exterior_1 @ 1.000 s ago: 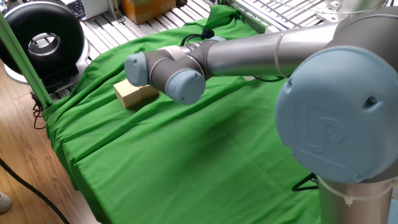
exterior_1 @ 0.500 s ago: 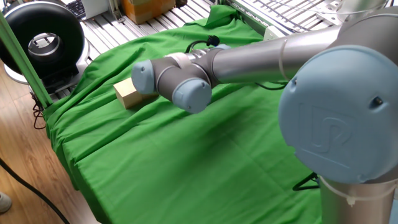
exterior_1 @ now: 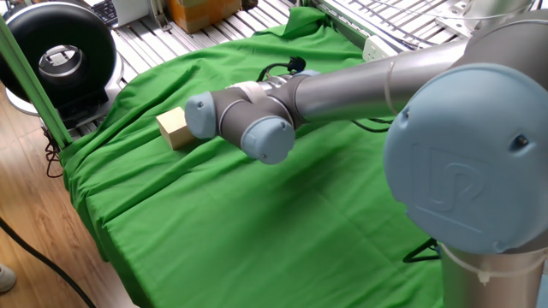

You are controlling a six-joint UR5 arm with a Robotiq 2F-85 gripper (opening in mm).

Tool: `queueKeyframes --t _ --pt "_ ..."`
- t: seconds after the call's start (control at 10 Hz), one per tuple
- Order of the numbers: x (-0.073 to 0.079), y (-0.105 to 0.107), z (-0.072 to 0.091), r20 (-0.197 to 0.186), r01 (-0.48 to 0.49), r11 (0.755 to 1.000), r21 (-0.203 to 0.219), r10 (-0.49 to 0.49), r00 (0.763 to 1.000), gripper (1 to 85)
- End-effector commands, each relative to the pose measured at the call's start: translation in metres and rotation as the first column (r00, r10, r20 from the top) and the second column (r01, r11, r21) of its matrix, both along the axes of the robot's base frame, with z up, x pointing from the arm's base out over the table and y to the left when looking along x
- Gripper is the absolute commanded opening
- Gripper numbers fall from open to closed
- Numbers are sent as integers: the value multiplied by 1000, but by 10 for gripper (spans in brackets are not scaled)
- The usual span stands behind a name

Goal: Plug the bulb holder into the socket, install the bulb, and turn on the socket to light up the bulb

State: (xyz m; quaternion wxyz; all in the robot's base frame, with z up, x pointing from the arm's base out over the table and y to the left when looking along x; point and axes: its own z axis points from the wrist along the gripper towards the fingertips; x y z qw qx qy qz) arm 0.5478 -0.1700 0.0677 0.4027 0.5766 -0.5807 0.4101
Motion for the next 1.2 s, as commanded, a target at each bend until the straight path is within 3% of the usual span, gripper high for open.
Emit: queueKeyframes --t 0.0,0.5,1.1 --pt "-2 -1 -17 25 19 1000 22 -20 1000 663" --pt "-4 1 -16 43 30 999 -20 -29 999 667" --pt "-3 -5 -22 63 28 999 -24 -26 998 663"
